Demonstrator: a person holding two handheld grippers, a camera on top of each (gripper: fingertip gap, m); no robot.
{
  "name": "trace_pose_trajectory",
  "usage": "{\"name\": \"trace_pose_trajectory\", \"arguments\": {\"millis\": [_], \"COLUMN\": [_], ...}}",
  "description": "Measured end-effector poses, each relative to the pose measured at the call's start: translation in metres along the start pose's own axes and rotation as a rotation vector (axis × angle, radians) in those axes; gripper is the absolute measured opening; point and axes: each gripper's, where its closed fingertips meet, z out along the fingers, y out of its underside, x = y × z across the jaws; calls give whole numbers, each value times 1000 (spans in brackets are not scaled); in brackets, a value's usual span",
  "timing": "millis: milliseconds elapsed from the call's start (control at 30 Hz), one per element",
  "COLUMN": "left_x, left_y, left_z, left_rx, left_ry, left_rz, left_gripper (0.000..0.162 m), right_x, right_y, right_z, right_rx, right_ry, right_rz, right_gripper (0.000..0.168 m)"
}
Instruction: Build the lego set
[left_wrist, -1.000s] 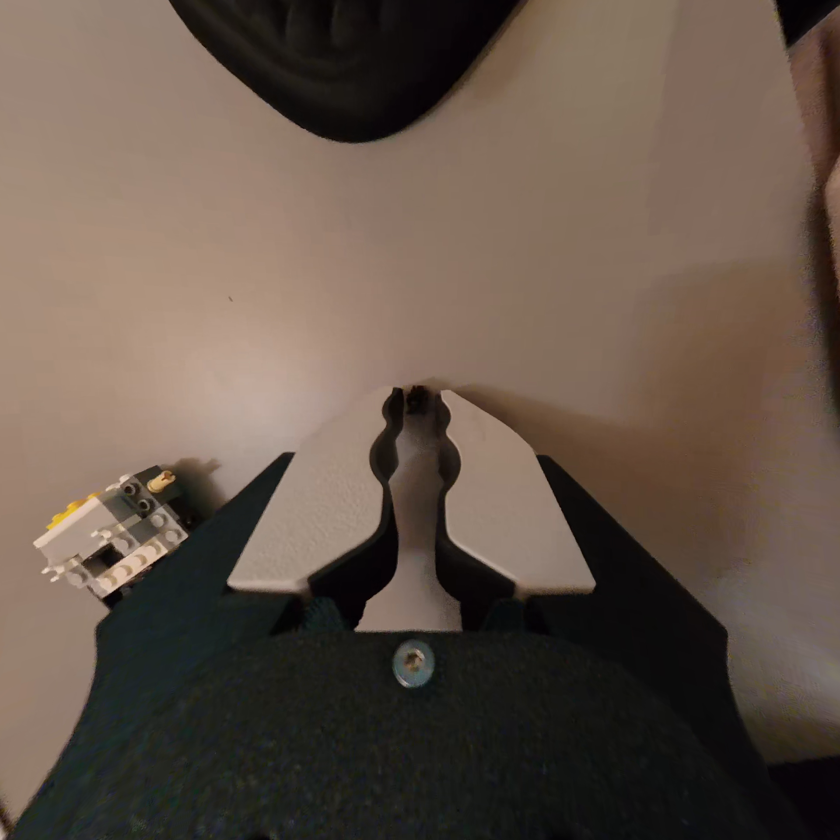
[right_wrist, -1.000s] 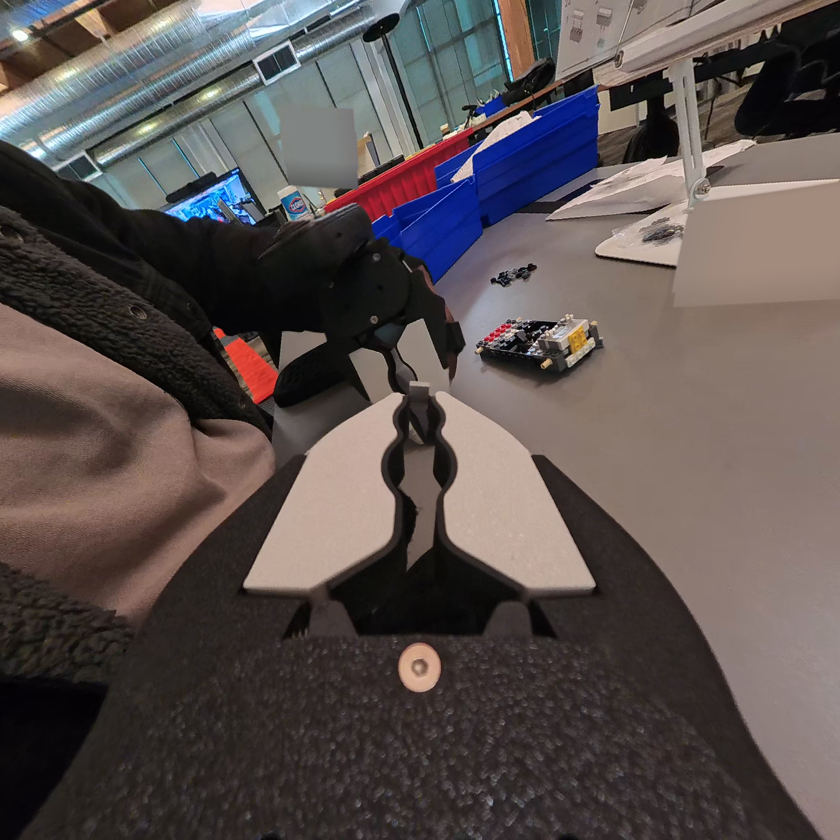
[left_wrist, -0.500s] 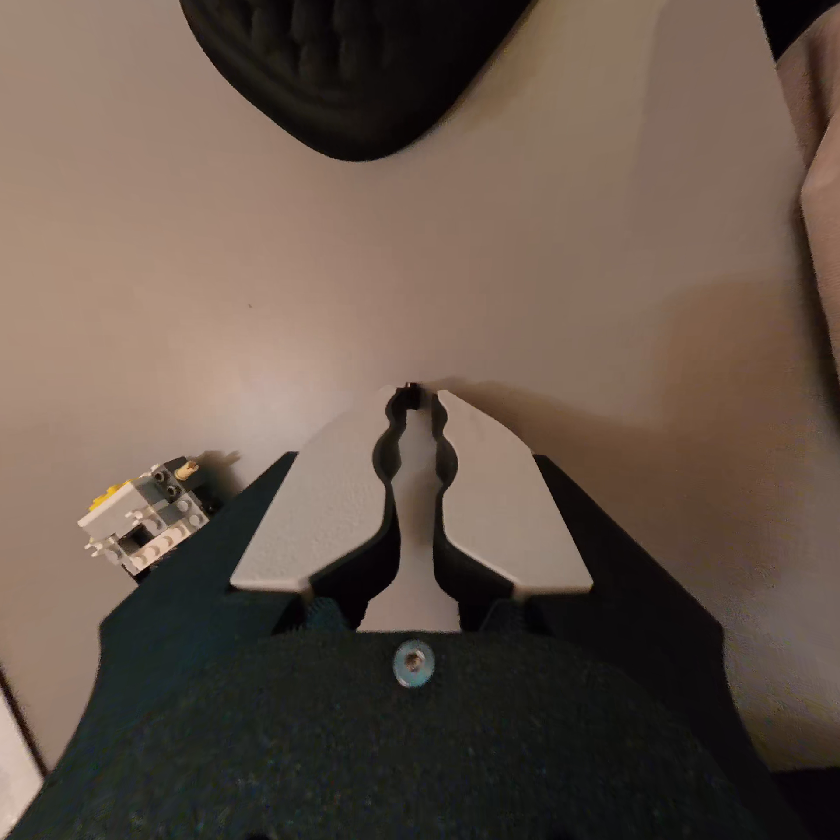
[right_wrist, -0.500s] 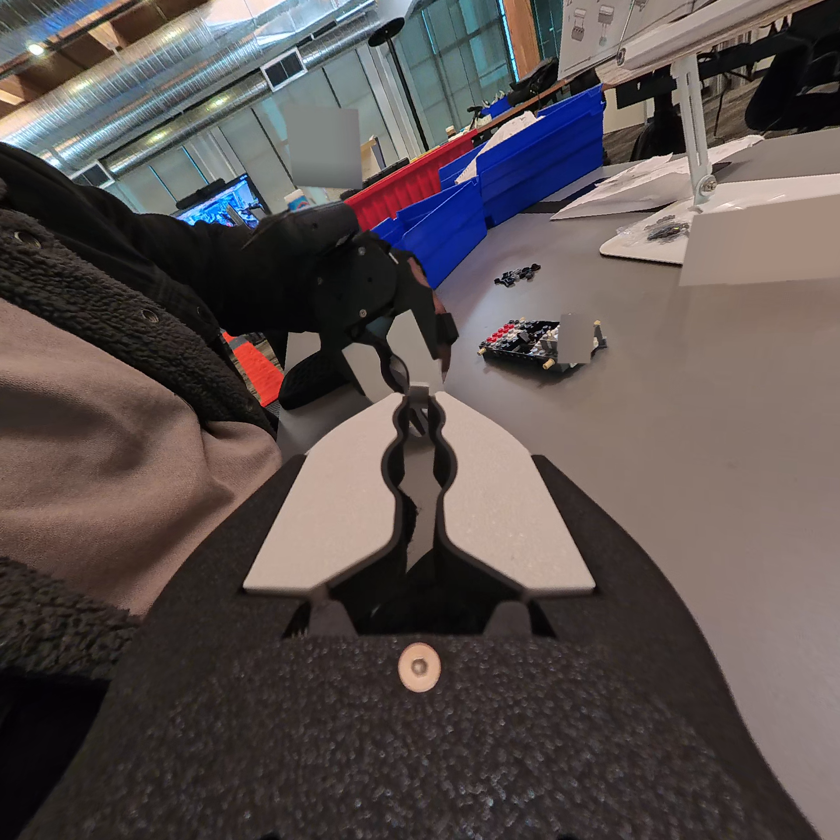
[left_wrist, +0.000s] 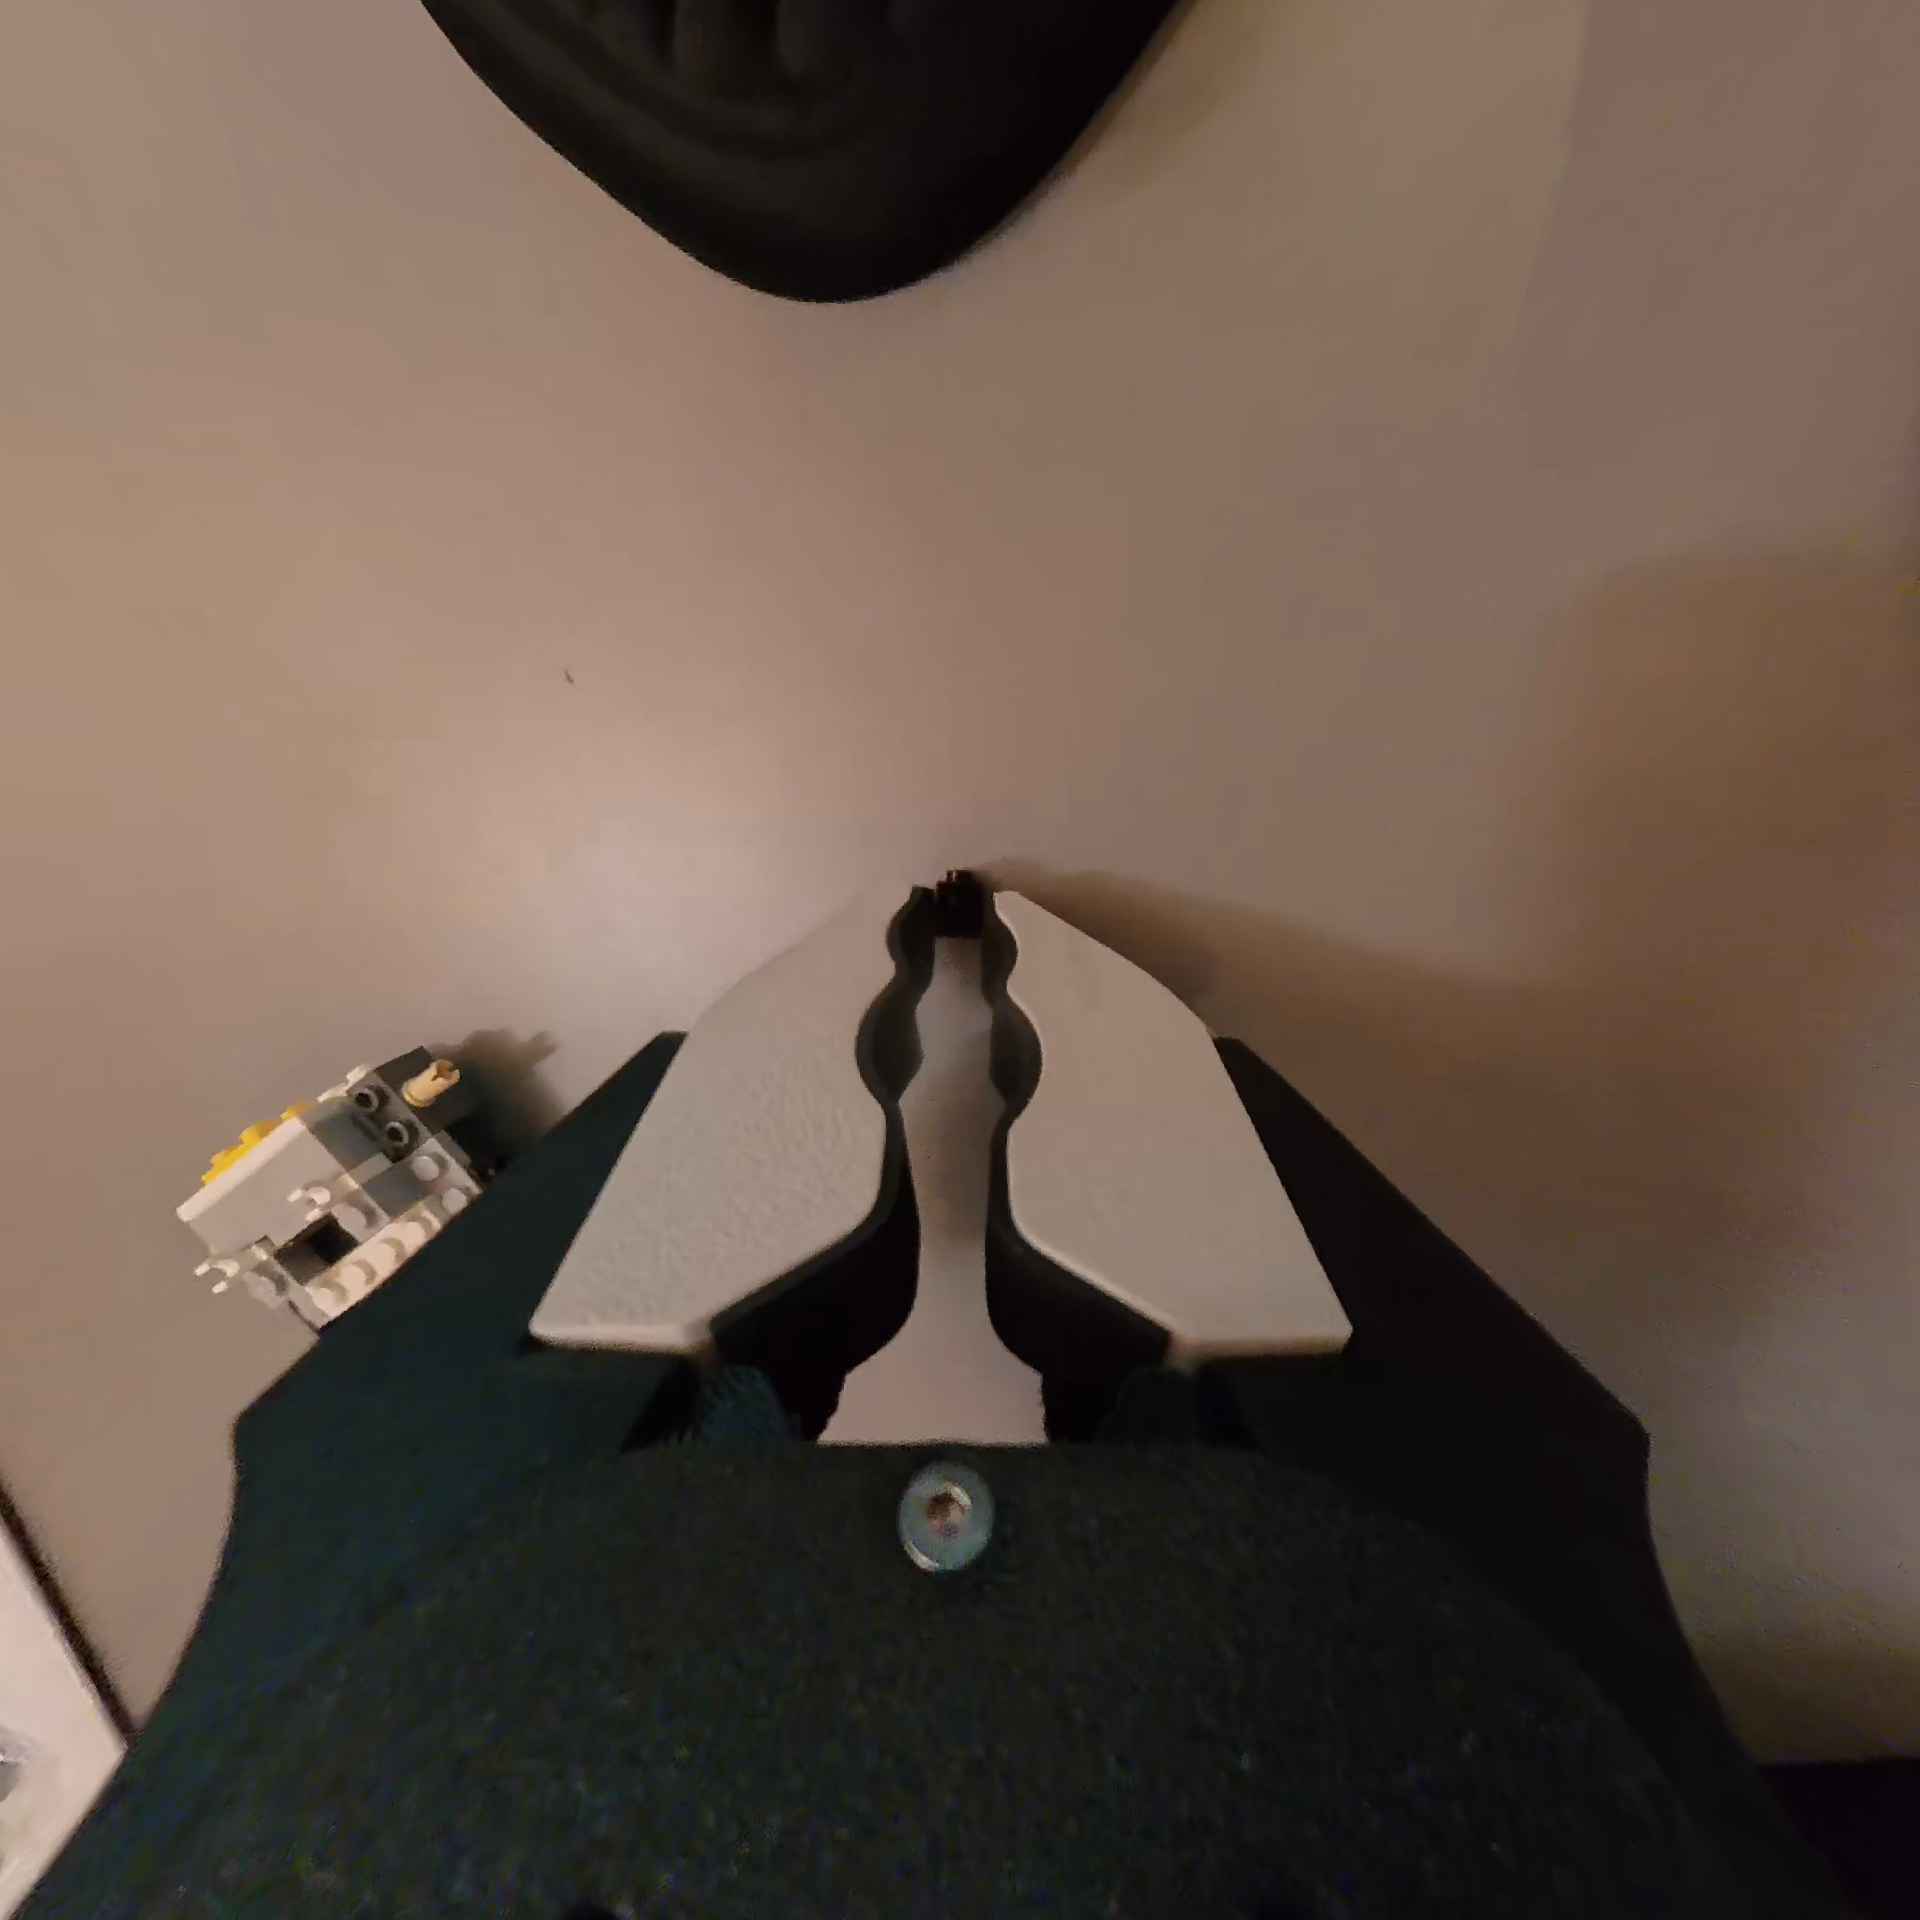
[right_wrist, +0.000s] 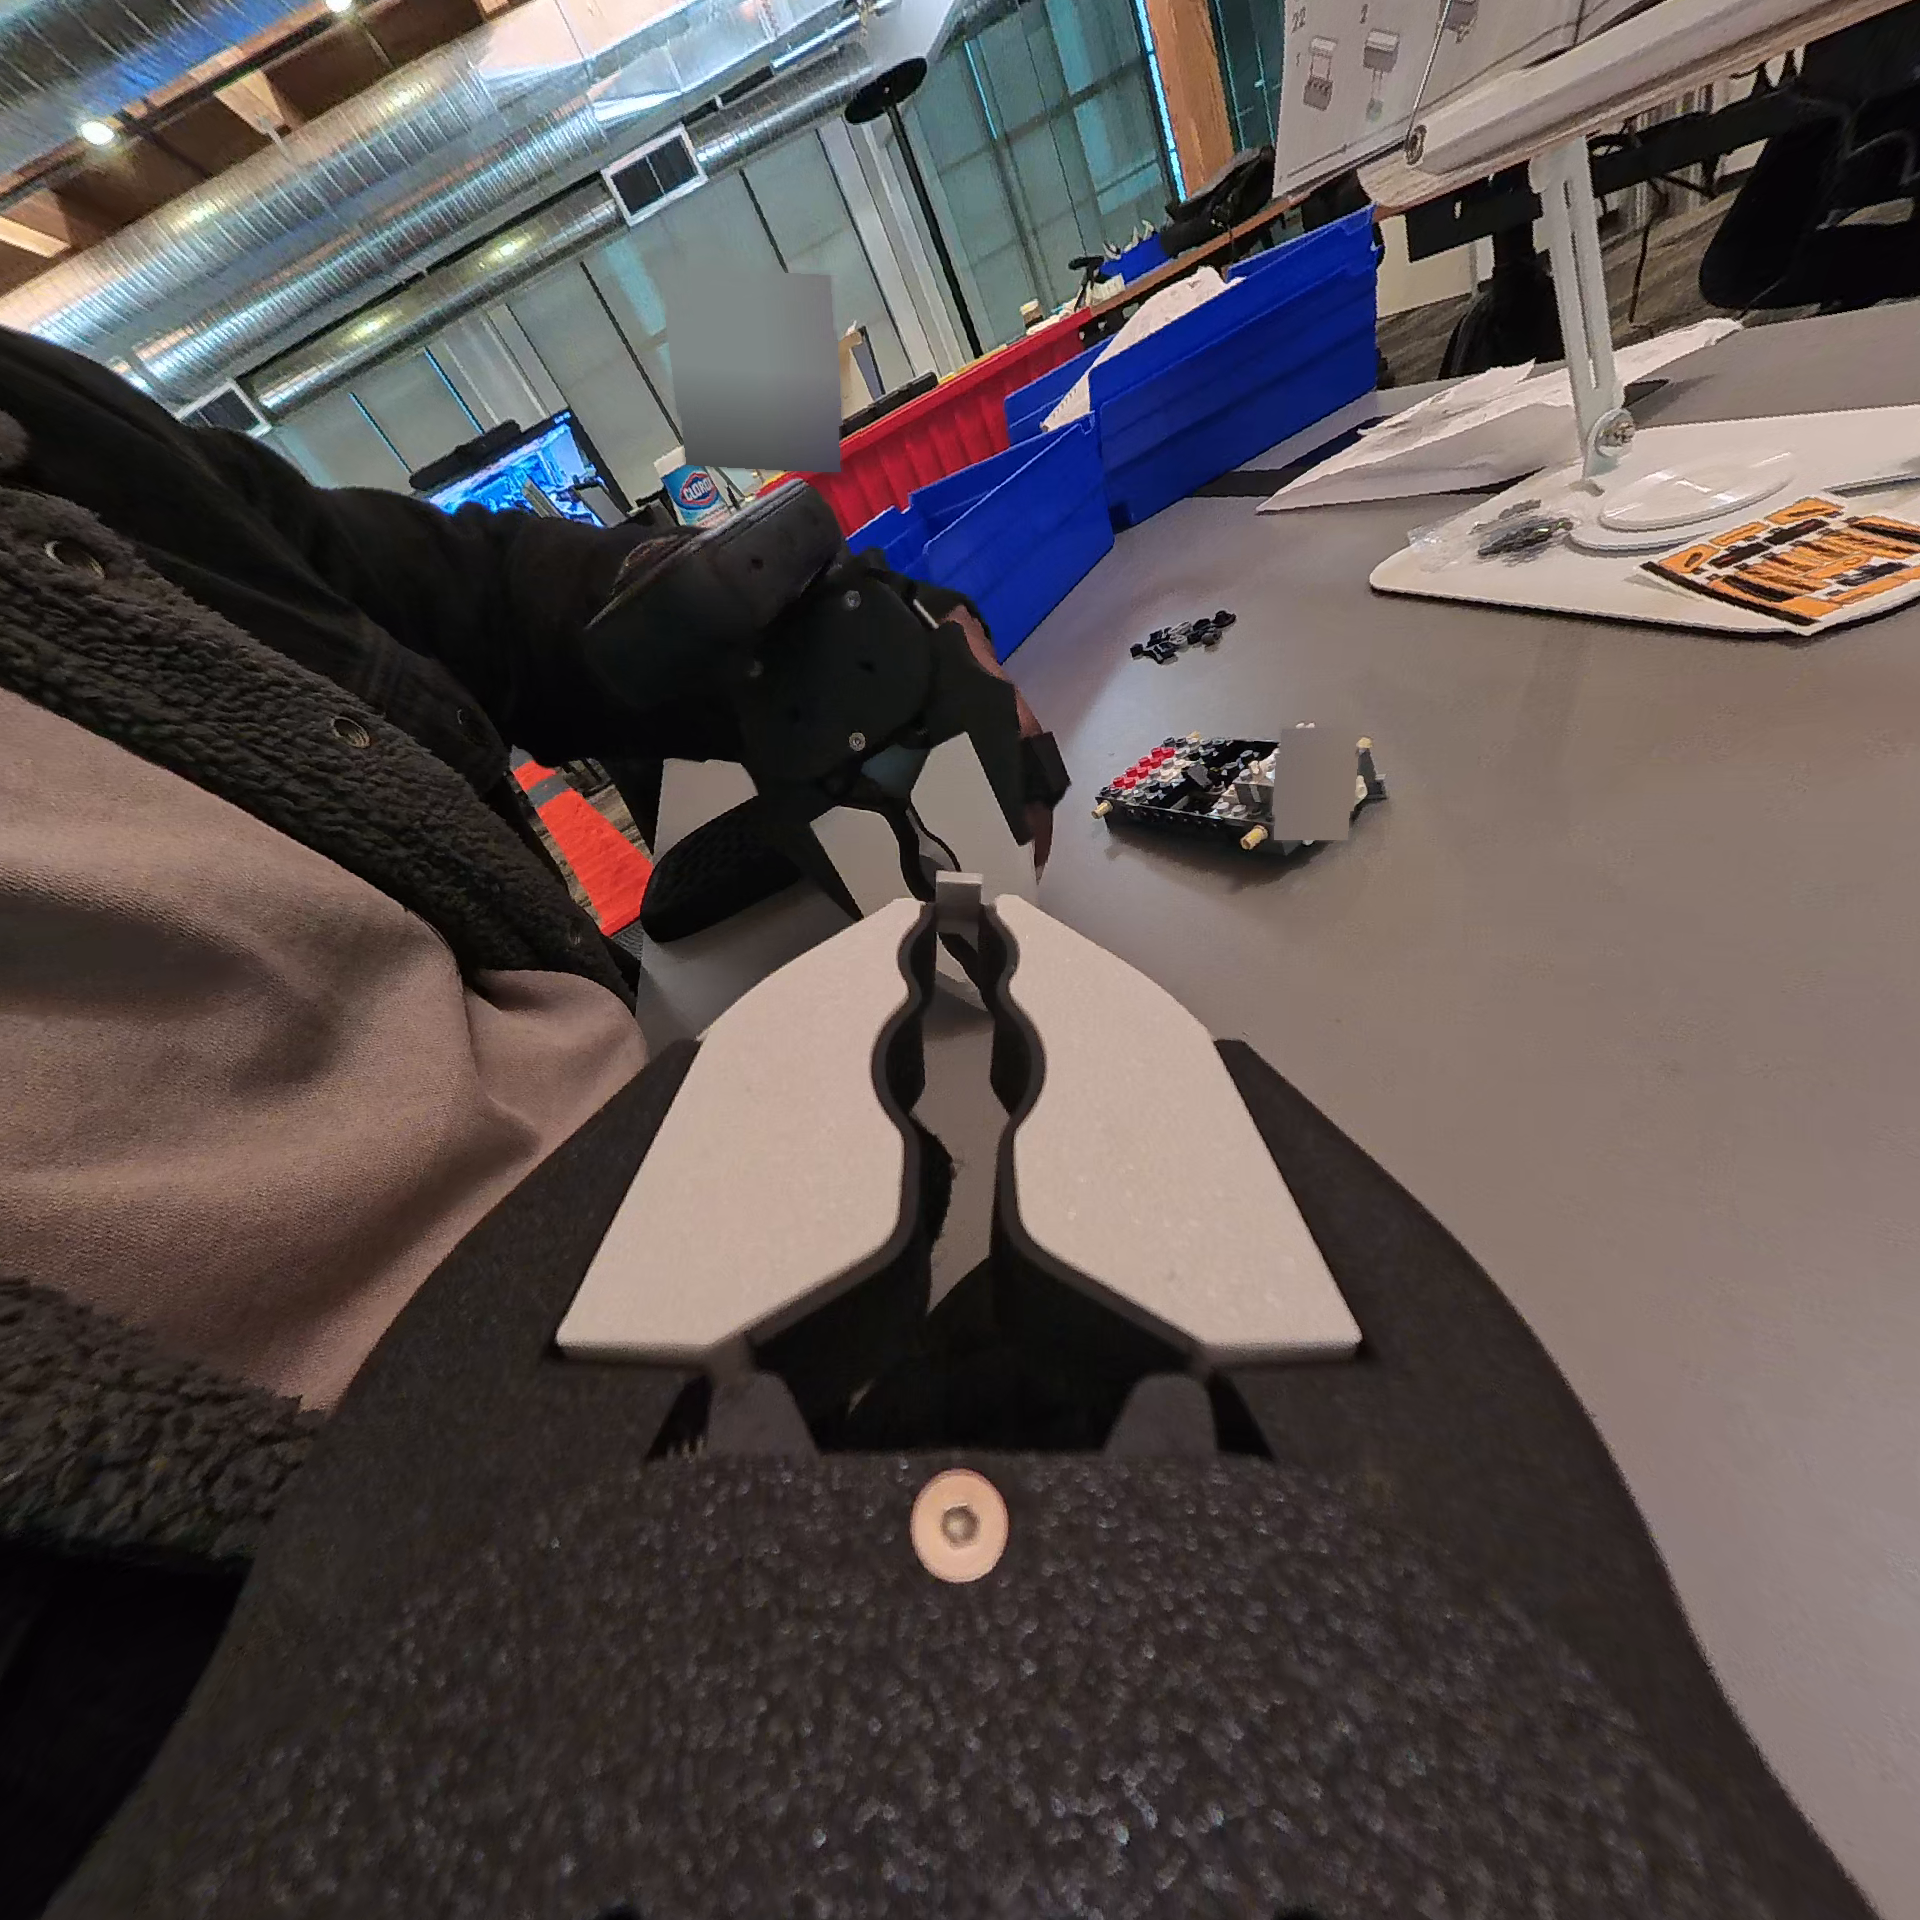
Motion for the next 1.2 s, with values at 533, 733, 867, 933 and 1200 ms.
{"name": "trace_pose_trajectory", "arguments": {"millis": [533,733,867,933,1200], "left_x": [-12,-21,-21,-22,-21], "left_y": [-32,-84,-96,-95,-92], "left_z": [-29,-95,-123,-129,-144], "left_rx": [404,1034,1257,1299,1346], "left_ry": [123,214,236,215,164], "left_rz": [-345,-567,-608,-614,-588], "left_gripper": [8,8,8,8,9], "right_x": [-1,-23,-38,-43,-47], "right_y": [-4,-24,-37,-44,-48], "right_z": [2,28,49,57,71], "right_rx": [8,48,97,136,171], "right_ry": [33,10,-22,-41,-68], "right_rz": [-70,-209,-260,-251,-198], "right_gripper": [7,7,7,7,6]}}
